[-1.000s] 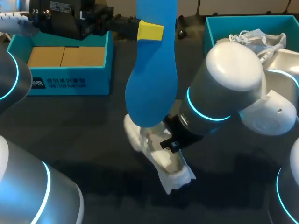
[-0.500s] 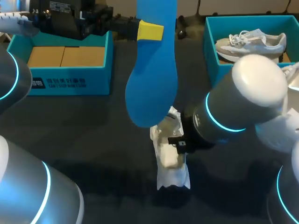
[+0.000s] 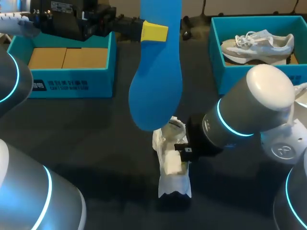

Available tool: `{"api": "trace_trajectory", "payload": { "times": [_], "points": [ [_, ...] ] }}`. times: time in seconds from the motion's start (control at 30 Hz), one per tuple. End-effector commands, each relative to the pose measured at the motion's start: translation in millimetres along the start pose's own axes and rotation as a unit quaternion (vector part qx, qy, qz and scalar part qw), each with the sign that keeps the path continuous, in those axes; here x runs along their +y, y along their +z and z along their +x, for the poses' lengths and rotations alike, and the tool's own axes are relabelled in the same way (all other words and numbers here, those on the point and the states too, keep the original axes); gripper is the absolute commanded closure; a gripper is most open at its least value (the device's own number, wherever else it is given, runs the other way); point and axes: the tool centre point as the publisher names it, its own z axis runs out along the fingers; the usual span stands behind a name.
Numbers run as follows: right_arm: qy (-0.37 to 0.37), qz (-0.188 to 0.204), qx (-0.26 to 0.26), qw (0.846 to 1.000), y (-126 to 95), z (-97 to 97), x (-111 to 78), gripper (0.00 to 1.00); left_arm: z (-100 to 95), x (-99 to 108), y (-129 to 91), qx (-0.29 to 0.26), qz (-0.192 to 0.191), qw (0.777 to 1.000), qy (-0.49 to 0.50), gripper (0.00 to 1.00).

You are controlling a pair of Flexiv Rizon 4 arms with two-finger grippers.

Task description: Take the shoe out of the shoebox, open the shoe tongue, remove and reinsert the insole, then place the shoe into the shoebox

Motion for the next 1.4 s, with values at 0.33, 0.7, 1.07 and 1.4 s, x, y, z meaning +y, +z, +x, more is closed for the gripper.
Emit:
{"api": "trace_trajectory", "payload": {
  "times": [0.33, 0.7, 1.07, 1.4],
  "points": [
    [0.009, 0.009, 0.039, 0.999, 42, -7.4, -5.1, 1.0, -0.9, -1, 1, 0.0, -0.002, 1.0, 0.0, 1.0],
    [0.01, -0.014, 0.036, 0.999, 15, 1.0, -9.3, 0.0, -0.9, -1, 1, 0.0, -0.002, 1.0, 0.0, 1.0],
    [0.002, -0.018, 0.104, 0.994, -58, 2.9, -1.1, 0.0, -0.9, -1, 1, 0.0, -0.002, 1.0, 0.0, 1.0],
    [0.002, -0.018, 0.104, 0.994, -58, 2.9, -1.1, 0.0, -0.9, -1, 1, 0.0, -0.002, 1.0, 0.0, 1.0]
  ]
}}
